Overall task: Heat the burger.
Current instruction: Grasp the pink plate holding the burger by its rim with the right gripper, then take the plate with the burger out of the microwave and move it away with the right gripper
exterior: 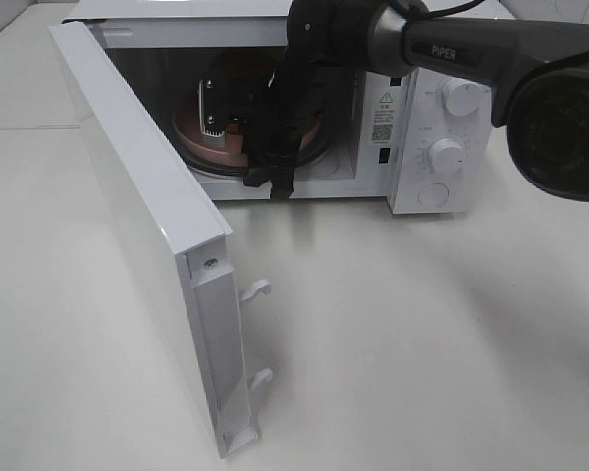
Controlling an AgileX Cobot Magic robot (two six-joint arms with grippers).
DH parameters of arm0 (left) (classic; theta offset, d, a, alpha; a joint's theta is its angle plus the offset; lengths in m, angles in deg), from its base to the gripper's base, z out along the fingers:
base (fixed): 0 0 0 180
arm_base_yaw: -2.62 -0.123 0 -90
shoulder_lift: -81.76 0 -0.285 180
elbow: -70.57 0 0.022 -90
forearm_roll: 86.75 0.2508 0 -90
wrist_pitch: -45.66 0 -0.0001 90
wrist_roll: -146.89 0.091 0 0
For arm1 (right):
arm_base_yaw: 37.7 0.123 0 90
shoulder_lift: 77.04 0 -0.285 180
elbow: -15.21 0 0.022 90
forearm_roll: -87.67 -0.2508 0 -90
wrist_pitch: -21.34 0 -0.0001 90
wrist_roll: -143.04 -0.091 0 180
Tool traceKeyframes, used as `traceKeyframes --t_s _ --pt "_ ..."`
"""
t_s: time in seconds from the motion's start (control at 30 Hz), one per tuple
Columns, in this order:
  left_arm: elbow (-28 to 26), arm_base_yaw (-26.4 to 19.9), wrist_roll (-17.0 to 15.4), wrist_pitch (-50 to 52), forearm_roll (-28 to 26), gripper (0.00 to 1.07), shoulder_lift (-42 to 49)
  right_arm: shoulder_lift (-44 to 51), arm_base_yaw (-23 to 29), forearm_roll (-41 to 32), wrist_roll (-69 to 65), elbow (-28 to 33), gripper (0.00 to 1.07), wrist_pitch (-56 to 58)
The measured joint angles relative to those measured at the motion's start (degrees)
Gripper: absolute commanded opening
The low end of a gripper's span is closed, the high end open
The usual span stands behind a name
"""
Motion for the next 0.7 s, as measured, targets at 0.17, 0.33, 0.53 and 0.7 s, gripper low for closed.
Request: traceKeyframes --t_s 0.17,0.33,0.53,0.7 --pt "0.00 0.00 0.00 0.00 0.00 1.01 0.00 0.57 0.00 0.06 0.11 0.00 0.00 0.80" --pt "0.00 0.00 0.00 0.00 0.00 1.01 0.00 0.80 0.06 0.11 0.17 0.00 0.00 2.52" --pt "0.00 0.00 0.00 0.00 0.00 1.01 0.00 1.38 0.06 0.46 1.55 0.00 0.00 5.16" --pt "0.00 0.00 0.00 0.00 0.00 1.01 0.00 1.95 0.06 0.63 1.60 0.00 0.00 7.62"
